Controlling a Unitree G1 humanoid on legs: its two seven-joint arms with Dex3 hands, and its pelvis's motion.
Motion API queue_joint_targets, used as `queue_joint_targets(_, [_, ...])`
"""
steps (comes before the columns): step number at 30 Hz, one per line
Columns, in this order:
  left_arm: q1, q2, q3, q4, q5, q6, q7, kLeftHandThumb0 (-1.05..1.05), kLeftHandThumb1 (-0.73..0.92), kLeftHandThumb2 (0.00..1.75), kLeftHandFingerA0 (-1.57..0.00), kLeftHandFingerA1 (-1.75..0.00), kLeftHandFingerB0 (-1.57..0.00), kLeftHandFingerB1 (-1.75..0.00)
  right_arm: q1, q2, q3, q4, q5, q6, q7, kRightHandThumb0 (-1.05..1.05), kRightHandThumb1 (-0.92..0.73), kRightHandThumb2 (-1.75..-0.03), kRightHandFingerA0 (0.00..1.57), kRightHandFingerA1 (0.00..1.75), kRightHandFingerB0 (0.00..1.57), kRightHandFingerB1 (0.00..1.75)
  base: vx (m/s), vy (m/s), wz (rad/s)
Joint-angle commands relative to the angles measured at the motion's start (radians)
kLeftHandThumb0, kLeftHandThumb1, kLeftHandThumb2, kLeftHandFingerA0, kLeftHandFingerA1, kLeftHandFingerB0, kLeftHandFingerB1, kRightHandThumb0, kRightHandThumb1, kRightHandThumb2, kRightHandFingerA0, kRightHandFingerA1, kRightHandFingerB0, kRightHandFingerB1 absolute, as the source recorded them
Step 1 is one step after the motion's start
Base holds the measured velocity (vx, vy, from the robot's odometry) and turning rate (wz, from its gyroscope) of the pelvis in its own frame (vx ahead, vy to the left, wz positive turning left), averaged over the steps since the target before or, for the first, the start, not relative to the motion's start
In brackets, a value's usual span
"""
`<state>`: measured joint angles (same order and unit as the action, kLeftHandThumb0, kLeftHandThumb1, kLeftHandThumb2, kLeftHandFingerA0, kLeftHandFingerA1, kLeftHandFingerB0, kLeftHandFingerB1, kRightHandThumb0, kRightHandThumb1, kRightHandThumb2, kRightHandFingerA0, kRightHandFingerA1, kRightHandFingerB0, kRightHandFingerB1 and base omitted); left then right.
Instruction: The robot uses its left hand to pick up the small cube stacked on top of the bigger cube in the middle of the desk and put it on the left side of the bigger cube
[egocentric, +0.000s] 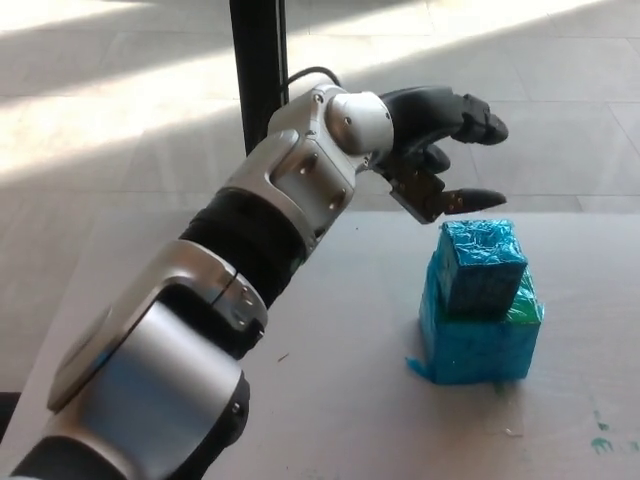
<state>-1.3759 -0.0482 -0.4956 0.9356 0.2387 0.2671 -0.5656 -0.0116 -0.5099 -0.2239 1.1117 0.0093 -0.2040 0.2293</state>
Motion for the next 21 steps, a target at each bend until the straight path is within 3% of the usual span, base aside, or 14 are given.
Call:
queue_joint_targets(1, [0.005,-0.013,-0.025,0.015,0.046,0.075,-0.058,-0.95,0.5,1.03,0.0,-0.14,0.0,0.0,-0.004,-0.02,0.004,0.006,-0.002,0.009,-0.008,-0.44,-0.7,-0.61,0.59,0.59,0.5,0.41,0.0,0.0,0.0])
queue_joint_targets(2, [0.011,-0.019,-0.035,0.022,0.059,0.081,-0.05,-1.05,0.51,0.94,0.0,-0.03,-0.02,-0.06,-0.005,-0.021,0.003,0.006,0.0,0.007,-0.005,-0.47,-0.55,-0.92,0.53,0.66,0.43,0.56,0.0,0.0,0.0])
queue_joint_targets(4, [0.015,-0.027,-0.047,0.036,0.071,0.087,-0.051,-1.05,0.51,0.95,0.0,0.0,0.0,-0.07,-0.007,-0.021,0.005,0.011,-0.001,0.006,-0.005,-0.48,-0.55,-0.92,0.53,0.66,0.42,0.56,0.0,0.0,0.0])
queue_joint_targets(5, [0.02,-0.029,-0.055,0.036,0.078,0.086,-0.053,-1.05,0.69,0.62,0.0,0.0,0.0,-0.04,-0.005,-0.02,0.001,0.004,0.004,0.006,-0.002,-0.48,-0.55,-0.92,0.53,0.67,0.43,0.56,0.0,0.0,0.0])
queue_joint_targets(7, [0.038,-0.04,-0.08,0.04,0.102,0.083,-0.035,-1.05,0.64,0.63,0.0,0.0,0.0,-0.04,-0.006,-0.024,0.003,0.0,0.003,0.012,-0.001,-0.48,-0.56,-0.92,0.52,0.65,0.42,0.55,0.0,0.0,0.0])
queue_joint_targets(8, [0.048,-0.046,-0.077,0.043,0.101,0.087,-0.022,-1.05,0.5,0.89,0.0,0.0,0.0,-0.09,-0.01,-0.028,0.003,0.0,0.002,0.011,0.002,-0.48,-0.56,-0.92,0.52,0.66,0.42,0.55,0.0,0.0,0.0])
queue_joint_targets(10, [0.075,-0.057,-0.059,0.043,0.087,0.091,-0.008,-1.05,0.66,0.63,0.0,-0.01,0.0,-0.06,-0.016,-0.027,-0.004,0.004,0.011,0.021,0.007,-0.43,-0.69,-0.61,0.57,0.55,0.5,0.4,0.0,0.0,0.0])
queue_joint_targets(11, [0.095,-0.068,-0.061,0.038,0.088,0.095,-0.005,-1.05,0.66,0.63,0.0,-0.13,0.0,-0.05,-0.016,-0.028,-0.006,0.0,0.013,0.025,0.009,-0.46,-0.54,-0.91,0.53,0.66,0.43,0.56,0.0,0.0,0.0])
queue_joint_targets(14, [0.112,-0.083,-0.033,0.029,0.076,0.121,0.002,-1.05,0.66,0.62,0.0,-0.29,0.0,-0.03,-0.018,-0.034,0.002,0.001,0.004,0.015,0.016,-0.48,-0.55,-0.91,0.53,0.66,0.43,0.55,0.0,0.0,0.0])
queue_joint_targets(15, [0.124,-0.1,-0.016,0.022,0.064,0.137,0.018,-1.05,0.63,0.75,0.0,-0.29,0.0,-0.01,-0.017,-0.033,-0.005,-0.015,0.015,0.021,0.026,-0.44,-0.69,-0.61,0.55,0.58,0.49,0.4,0.0,0.0,0.0])
queue_joint_targets(16, [0.13,-0.111,-0.013,0.014,0.07,0.143,0.026,-1.05,0.65,0.72,0.0,-0.3,0.0,-0.02,-0.01,-0.033,-0.01,-0.049,0.023,0.043,0.032,-0.43,-0.69,-0.61,0.56,0.6,0.5,0.4,0.0,0.0,0.0])
queue_joint_targets(18, [0.143,-0.119,-0.022,0.002,0.089,0.117,0.05,-1.05,0.68,0.73,0.0,-0.34,0.0,-0.03,-0.014,-0.034,-0.009,-0.034,0.017,0.022,0.032,-0.44,-0.69,-0.61,0.56,0.58,0.5,0.41,0.0,0.0,0.0])
queue_joint_targets(20, [0.156,-0.122,-0.018,-0.011,0.088,0.094,0.057,-1.05,0.69,0.65,0.0,-0.39,0.0,0.0,-0.024,-0.036,-0.007,-0.017,0.011,0.023,0.029,-0.47,-0.54,-0.9,0.53,0.66,0.43,0.55,0.0,0.0,0.0])
queue_joint_targets(21, [0.157,-0.135,-0.011,-0.007,0.085,0.103,0.071,-1.05,0.67,0.67,0.0,-0.42,0.0,-0.01,-0.028,-0.034,-0.008,-0.009,0.011,0.027,0.024,-0.43,-0.68,-0.6,0.57,0.57,0.5,0.39,0.0,0.0,0.0])
